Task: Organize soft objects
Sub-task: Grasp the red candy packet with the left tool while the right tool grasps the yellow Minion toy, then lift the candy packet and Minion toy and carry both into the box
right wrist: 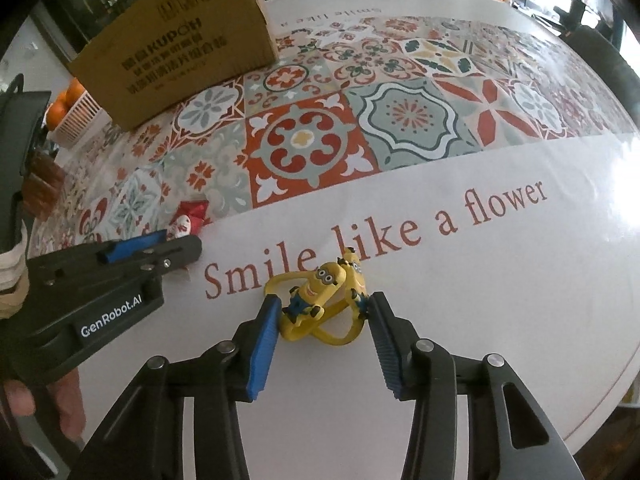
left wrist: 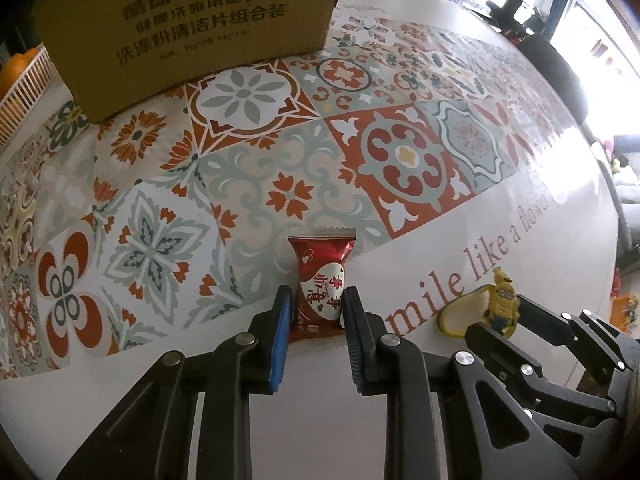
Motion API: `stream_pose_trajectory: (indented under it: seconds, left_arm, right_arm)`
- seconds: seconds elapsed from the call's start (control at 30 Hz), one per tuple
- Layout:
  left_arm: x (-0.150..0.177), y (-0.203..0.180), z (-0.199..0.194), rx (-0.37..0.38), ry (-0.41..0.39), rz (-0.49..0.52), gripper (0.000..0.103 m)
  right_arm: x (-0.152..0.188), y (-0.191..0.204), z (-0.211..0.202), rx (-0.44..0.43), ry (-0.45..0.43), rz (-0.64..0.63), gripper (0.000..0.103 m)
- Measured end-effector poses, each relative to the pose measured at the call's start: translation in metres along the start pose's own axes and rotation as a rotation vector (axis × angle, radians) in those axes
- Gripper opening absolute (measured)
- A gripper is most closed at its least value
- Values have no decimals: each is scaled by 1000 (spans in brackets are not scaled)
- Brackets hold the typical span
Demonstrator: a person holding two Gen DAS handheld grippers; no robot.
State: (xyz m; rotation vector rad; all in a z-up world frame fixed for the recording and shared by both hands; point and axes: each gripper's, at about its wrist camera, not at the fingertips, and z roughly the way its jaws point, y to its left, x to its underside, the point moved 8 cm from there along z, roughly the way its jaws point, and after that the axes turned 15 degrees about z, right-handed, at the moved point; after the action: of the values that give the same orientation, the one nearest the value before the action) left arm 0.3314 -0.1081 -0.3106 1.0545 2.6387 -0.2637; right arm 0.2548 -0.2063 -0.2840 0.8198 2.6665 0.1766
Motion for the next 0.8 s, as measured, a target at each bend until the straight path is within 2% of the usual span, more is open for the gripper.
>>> stream_pose_trajectory:
  seconds: [0.03, 0.07, 0.1, 0.43, 0.8]
  left_arm:
    - [0, 0, 0, 5, -6, -6, 25]
    - [1, -1, -1, 13, -12, -14, 25]
    - [1, -1, -1, 19, -15, -21, 25]
    - [10, -2, -13, 10, -45, -52, 25]
    - [9, -1, -43, -18, -126, -95, 24]
  right_arm:
    - [-1, 1, 0, -4, -1, 3, 46]
    - [-1, 1, 0, -7, -4, 7, 37]
    - [-2, 0, -1, -13, -5, 11, 35]
    - [-8, 2, -2, -63, -17, 13, 29]
    - [-18, 11, -20, -116, -65, -24, 28]
